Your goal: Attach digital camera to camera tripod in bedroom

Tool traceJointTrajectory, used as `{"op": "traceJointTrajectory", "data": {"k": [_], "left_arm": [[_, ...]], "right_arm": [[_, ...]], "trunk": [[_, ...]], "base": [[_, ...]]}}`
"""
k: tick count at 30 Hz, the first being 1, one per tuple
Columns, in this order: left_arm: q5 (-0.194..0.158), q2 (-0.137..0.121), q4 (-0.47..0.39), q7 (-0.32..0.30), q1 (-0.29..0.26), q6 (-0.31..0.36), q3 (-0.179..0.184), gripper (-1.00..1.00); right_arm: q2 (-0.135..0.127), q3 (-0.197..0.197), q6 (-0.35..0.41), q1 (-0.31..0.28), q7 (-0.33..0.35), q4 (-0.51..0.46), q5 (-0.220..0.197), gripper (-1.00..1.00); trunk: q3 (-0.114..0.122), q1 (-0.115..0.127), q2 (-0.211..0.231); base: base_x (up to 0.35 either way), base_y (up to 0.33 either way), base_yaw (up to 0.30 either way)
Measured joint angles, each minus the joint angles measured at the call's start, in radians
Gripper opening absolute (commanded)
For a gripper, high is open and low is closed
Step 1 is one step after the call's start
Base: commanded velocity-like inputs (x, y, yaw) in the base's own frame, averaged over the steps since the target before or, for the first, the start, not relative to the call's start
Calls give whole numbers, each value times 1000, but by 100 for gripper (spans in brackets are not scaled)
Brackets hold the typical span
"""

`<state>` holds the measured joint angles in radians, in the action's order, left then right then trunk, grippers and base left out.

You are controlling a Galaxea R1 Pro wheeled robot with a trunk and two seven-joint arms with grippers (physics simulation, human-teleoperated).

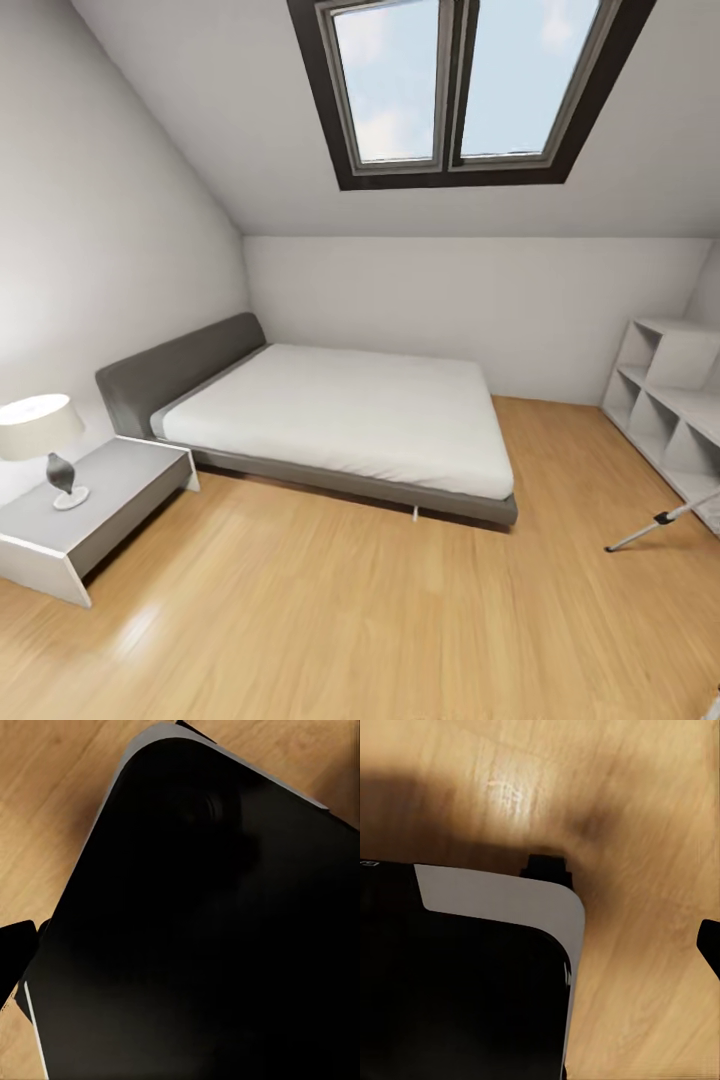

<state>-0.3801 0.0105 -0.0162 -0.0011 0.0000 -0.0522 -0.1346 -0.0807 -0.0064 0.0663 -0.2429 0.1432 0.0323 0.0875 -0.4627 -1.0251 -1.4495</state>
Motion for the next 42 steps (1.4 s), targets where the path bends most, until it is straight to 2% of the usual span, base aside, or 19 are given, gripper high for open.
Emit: {"op": "traceJointTrajectory", "data": {"k": [28, 42], "left_arm": [[0, 3, 0, -5, 0, 1, 0, 100], [2, 5, 0, -7, 0, 1, 1, 100]], "right_arm": [[0, 0, 0, 0, 0, 0, 0, 100], [0, 0, 0, 0, 0, 0, 1, 100]], "trunk": [[0, 0, 0], [0, 1, 0]], "base": [[5, 0, -300], [285, 0, -300]]}}
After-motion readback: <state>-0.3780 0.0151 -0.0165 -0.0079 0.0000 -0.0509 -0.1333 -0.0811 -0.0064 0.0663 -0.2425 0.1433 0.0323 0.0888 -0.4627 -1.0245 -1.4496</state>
